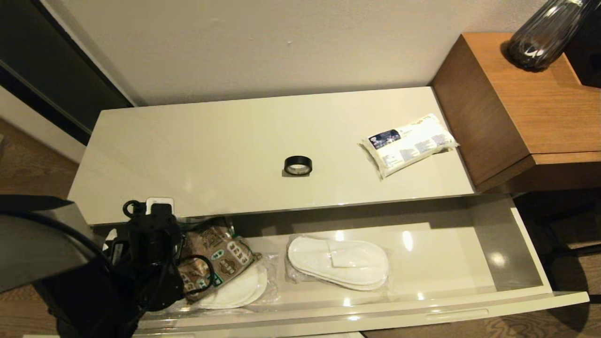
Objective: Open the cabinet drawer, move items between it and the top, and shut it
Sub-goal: Put the solid drinks in the drawer
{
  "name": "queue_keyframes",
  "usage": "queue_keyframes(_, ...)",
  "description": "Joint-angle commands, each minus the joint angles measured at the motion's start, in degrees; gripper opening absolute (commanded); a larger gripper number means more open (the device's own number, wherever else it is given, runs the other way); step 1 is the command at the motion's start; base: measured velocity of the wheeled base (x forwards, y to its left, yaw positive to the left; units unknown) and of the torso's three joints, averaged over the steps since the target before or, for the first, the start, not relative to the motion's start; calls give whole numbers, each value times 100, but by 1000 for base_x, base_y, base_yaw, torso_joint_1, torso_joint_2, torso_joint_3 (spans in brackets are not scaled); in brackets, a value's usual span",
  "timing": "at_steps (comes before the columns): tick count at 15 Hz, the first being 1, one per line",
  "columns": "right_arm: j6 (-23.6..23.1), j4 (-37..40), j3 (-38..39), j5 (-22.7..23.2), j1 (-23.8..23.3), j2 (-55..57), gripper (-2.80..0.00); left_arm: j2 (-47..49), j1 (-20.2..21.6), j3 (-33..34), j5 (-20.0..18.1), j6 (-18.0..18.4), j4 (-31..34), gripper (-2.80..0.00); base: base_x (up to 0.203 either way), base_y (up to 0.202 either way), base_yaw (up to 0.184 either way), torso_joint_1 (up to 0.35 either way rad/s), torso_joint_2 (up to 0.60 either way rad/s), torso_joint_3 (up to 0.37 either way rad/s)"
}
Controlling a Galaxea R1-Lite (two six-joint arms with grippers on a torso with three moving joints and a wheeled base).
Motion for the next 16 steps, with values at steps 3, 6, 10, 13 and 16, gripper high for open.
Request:
queue_keyframes(3, -2, 2, 9, 1, 2, 0, -280, 504, 216, -328, 39, -19, -48, 0, 0, 0, 0, 0, 0, 0)
queue_keyframes(6, -2, 2, 9, 1, 2, 0, -280, 987, 258, -298, 46, -385, -50, 0, 0, 0, 0, 0, 0, 0)
queue_keyframes(10, -2, 2, 9, 1, 2, 0, -280, 1389, 282, -239, 47, -727, -52, 0, 0, 0, 0, 0, 0, 0)
queue_keyframes(13, -2, 2, 9, 1, 2, 0, -280, 1230, 294, -324, 16, -652, -41, 0, 0, 0, 0, 0, 0, 0)
queue_keyframes(16, -2, 2, 9, 1, 2, 0, -280, 169, 294, -284, -90, -247, 34, 0, 0, 0, 0, 0, 0, 0)
